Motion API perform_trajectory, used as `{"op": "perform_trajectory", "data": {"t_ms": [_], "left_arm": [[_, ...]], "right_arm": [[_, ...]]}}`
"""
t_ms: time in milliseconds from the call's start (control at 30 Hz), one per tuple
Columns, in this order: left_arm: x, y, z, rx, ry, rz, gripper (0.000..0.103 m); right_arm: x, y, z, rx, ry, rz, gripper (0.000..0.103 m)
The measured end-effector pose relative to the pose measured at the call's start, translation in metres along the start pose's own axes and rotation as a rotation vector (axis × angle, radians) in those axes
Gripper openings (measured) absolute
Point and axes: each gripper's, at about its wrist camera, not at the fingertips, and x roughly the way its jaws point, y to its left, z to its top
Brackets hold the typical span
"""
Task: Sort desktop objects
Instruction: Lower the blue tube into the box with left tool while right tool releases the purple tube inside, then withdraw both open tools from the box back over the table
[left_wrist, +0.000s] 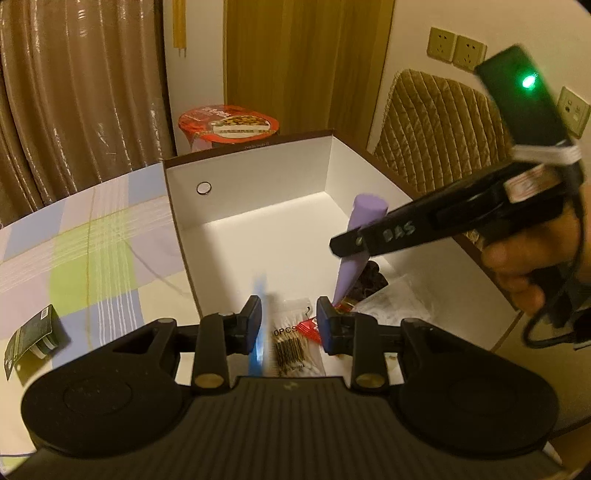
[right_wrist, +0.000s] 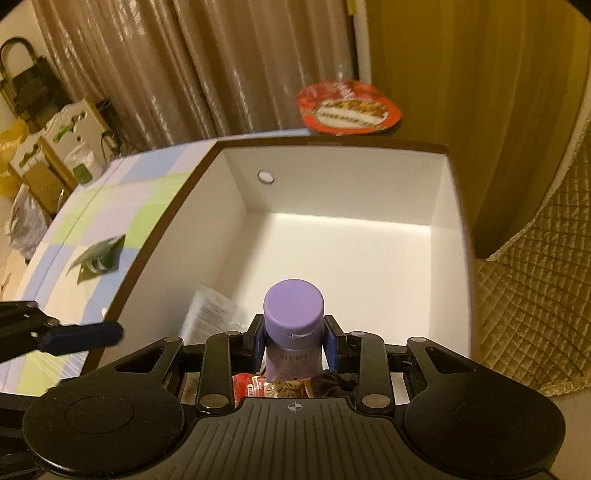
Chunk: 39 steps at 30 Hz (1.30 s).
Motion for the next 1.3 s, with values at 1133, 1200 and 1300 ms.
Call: {"op": "perform_trajectory", "data": {"t_ms": [1133, 1200, 1300], "left_arm": [[-0.054, 0.038, -0.029, -0.124, -0.075, 0.072, 0.036], [-0.06, 0.044, -0.036, -0.133, -0.069, 0.087, 0.038], [-0.069, 0.054, -0.053, -0.148, -0.046, 0.121, 0.039]], "right_arm": [[0.005, 0.031, 0.005, -0.037, -0.052, -0.035, 0.08], [-0.004, 0.037, 0.003, -0.034, -0.072, -0.021, 0.081], [-0.018, 0.049, -0.003, -0.033, -0.104, 0.006, 0.081]]}}
